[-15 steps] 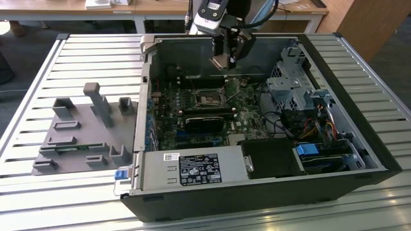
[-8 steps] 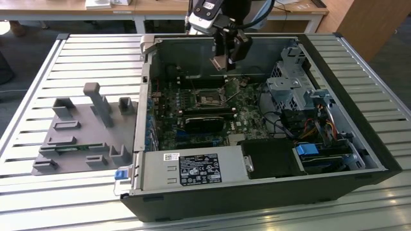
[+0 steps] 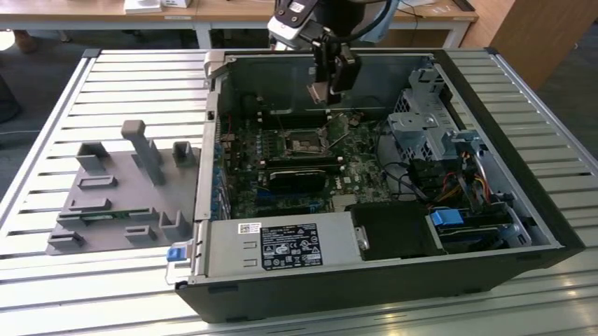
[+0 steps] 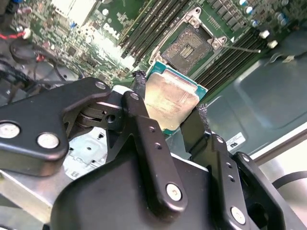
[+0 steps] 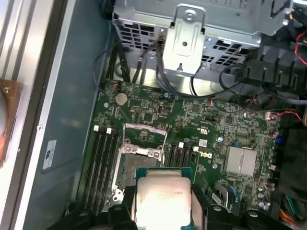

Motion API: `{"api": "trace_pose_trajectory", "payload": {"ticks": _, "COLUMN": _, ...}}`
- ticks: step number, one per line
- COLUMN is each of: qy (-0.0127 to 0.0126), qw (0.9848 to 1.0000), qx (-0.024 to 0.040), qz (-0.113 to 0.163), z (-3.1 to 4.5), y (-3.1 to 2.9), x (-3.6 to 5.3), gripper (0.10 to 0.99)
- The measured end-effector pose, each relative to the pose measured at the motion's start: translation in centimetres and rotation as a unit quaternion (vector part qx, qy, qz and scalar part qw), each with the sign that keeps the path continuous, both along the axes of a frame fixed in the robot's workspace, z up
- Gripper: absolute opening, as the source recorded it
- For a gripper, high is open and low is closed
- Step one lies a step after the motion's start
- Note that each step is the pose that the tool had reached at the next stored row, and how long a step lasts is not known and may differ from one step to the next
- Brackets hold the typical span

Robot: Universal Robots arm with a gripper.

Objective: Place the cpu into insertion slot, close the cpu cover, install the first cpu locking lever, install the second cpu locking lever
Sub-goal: 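Place the cpu into insertion slot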

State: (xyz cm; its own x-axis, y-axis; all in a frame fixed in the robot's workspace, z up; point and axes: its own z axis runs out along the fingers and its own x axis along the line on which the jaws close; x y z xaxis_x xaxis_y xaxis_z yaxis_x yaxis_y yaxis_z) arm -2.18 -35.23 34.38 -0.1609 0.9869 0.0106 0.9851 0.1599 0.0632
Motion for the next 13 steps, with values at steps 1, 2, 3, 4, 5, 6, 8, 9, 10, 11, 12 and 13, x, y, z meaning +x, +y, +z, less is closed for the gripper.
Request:
{"api": "trace_pose_trajectory", "payload": {"ticks": 1, "qy": 0.0000, "qw": 1.0000, "qx": 0.0000, "qz": -0.007, "z": -0.02, "y": 0.00, "x": -0.02, "gripper": 0.541}}
{"api": "trace_pose_trajectory", "payload": {"ticks": 2, "qy": 0.0001, "qw": 0.9999, "qx": 0.0000, "qz": -0.013, "z": -0.04, "y": 0.00, "x": -0.06, "gripper": 0.541}}
{"api": "trace_pose_trajectory", "payload": {"ticks": 3, "qy": 0.0001, "qw": 0.9999, "qx": -0.0001, "qz": -0.017, "z": -0.05, "y": 0.00, "x": -0.10, "gripper": 0.541}}
{"api": "trace_pose_trajectory", "payload": {"ticks": 4, "qy": 0.0000, "qw": 0.9998, "qx": -0.0001, "qz": -0.020, "z": -0.08, "y": 0.01, "x": -0.15, "gripper": 0.541}}
{"api": "trace_pose_trajectory", "payload": {"ticks": 5, "qy": 0.0000, "qw": 0.9998, "qx": -0.0001, "qz": -0.022, "z": -0.11, "y": 0.02, "x": -0.23, "gripper": 0.541}}
{"api": "trace_pose_trajectory", "payload": {"ticks": 6, "qy": 0.0000, "qw": 0.9997, "qx": 0.0000, "qz": -0.025, "z": -0.15, "y": 0.04, "x": -0.31, "gripper": 0.541}}
{"api": "trace_pose_trajectory", "payload": {"ticks": 8, "qy": 0.0000, "qw": 0.9994, "qx": 0.0000, "qz": -0.035, "z": -0.22, "y": 0.06, "x": -0.40, "gripper": 0.541}}
{"api": "trace_pose_trajectory", "payload": {"ticks": 9, "qy": 0.0000, "qw": 0.9992, "qx": 0.0001, "qz": -0.040, "z": -0.25, "y": 0.07, "x": -0.44, "gripper": 0.541}}
{"api": "trace_pose_trajectory", "payload": {"ticks": 10, "qy": 0.0000, "qw": 0.9989, "qx": 0.0000, "qz": -0.046, "z": -0.27, "y": 0.08, "x": -0.48, "gripper": 0.541}}
{"api": "trace_pose_trajectory", "payload": {"ticks": 11, "qy": 0.0001, "qw": 0.9988, "qx": -0.0001, "qz": -0.049, "z": -0.31, "y": 0.08, "x": -0.49, "gripper": 0.541}}
{"api": "trace_pose_trajectory", "payload": {"ticks": 12, "qy": 0.0001, "qw": 0.9988, "qx": -0.0001, "qz": -0.049, "z": -0.37, "y": 0.08, "x": -0.49, "gripper": 0.541}}
{"api": "trace_pose_trajectory", "payload": {"ticks": 13, "qy": 0.0004, "qw": 0.9988, "qx": -0.0001, "qz": -0.050, "z": -0.44, "y": 0.08, "x": -0.50, "gripper": 0.541}}
